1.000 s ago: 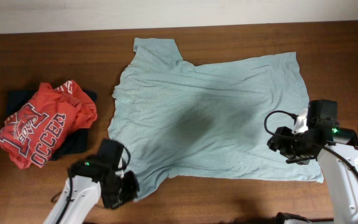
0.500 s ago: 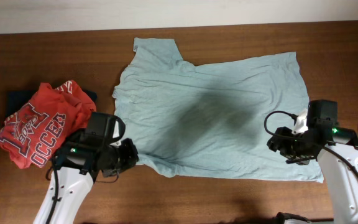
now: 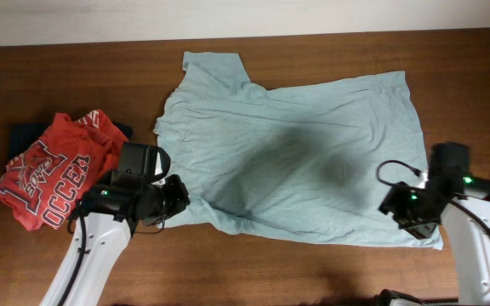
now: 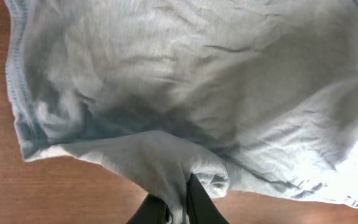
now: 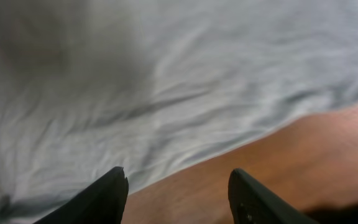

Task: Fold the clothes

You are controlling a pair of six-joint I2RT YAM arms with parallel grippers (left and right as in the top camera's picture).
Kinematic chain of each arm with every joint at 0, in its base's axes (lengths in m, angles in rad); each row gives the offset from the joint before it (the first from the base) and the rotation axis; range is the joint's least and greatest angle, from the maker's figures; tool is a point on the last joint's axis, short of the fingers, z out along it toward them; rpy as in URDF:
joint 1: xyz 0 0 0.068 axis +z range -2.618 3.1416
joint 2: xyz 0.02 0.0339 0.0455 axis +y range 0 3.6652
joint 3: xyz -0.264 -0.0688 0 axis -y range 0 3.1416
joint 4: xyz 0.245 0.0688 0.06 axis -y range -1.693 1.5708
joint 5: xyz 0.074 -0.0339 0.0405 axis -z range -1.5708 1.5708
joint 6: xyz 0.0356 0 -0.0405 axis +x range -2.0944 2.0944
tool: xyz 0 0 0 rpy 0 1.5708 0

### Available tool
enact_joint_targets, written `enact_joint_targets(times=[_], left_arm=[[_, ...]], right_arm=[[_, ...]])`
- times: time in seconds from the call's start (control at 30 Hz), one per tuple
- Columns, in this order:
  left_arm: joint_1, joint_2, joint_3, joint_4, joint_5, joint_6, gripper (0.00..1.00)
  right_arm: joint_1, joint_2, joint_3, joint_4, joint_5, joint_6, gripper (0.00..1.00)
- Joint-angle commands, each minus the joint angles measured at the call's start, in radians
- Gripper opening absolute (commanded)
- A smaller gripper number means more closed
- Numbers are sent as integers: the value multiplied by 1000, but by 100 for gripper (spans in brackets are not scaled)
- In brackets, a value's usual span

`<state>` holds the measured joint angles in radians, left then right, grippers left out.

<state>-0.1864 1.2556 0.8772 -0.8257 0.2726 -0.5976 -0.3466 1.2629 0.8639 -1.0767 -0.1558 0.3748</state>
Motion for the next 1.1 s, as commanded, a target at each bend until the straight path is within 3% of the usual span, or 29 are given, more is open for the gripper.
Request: enact_joint_targets(times=[0.0,0.23,0.4,0.57,0.73,1.07], left_arm=[[6,19,16,10,-11,16,9],[6,19,16,11,-11,16,9],[6,19,16,11,-11,16,9],[6,19,16,11,-11,16,9],[6,19,16,16,-11,16,10],[6,19,16,24,-11,16,10]], right_arm=[[-110,-6,14,-25,41,23,58],[-312,-1,14,-73,39,-3,68],[-415,69,10,-80,67,-3,68],[-456,159,10,-60,68,-3,68],[-467,235,10,-3,75,2,60],[-467,274,10,116,146,80,60]])
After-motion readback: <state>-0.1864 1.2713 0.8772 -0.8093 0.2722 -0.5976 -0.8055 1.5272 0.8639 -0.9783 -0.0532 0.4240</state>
